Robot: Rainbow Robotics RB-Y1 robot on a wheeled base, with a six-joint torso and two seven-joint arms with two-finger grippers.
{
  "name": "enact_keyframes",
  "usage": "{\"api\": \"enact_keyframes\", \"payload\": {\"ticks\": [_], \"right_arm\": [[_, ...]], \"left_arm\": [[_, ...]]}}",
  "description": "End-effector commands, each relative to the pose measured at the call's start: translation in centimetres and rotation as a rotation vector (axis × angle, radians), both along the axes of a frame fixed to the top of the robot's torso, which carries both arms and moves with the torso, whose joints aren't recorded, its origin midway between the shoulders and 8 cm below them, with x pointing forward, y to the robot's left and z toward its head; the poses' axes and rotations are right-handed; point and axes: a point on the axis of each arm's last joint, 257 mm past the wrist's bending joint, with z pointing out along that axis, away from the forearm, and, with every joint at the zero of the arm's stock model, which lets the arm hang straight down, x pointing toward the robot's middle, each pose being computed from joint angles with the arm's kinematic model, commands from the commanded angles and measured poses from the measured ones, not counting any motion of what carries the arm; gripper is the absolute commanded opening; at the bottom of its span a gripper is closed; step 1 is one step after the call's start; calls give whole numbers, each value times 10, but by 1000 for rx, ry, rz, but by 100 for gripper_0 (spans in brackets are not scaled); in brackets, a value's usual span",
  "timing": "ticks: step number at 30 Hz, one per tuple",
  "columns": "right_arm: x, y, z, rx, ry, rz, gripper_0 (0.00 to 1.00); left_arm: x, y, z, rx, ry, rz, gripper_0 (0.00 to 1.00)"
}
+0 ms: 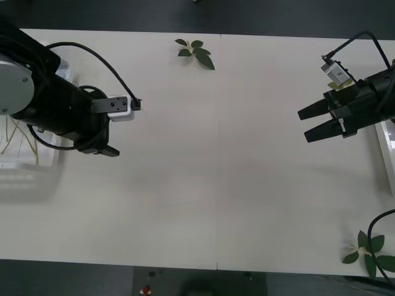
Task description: Put the red flowers into the right box and the blue flowers into the left box
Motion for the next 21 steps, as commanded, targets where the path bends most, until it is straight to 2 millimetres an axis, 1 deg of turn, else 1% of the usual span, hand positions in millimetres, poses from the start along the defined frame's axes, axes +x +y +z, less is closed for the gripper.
{"api": "enact_keyframes", "payload": {"ticks": [1,2,4,7,9,11,12,14,18,21], "right_arm": [[8,-5,24,-10,-72,14,100],[8,-5,24,-10,-72,14,100],[8,-5,24,-10,-72,14,100],[8,-5,24,-10,-72,14,100],[8,-5,24,-10,-72,14,100],[8,-5,24,-10,-72,14,100],[8,-5,24,-10,-72,14,100],[8,-5,24,-10,-72,14,100],[8,-5,24,-10,-72,14,100],[8,-5,24,-10,-72,14,100]], "left_arm": [[-6,35,-6,-1,13,127,94],[-7,38,-7,0,16,132,94],[-7,53,-8,2,21,167,94],[-5,69,-9,-16,29,223,94],[-2,74,-6,-24,19,236,94],[1,72,1,-40,8,239,93],[4,68,6,-59,-2,237,93],[7,61,12,-93,-6,235,89],[11,43,7,-161,16,233,79],[23,36,4,-182,10,223,78]]}}
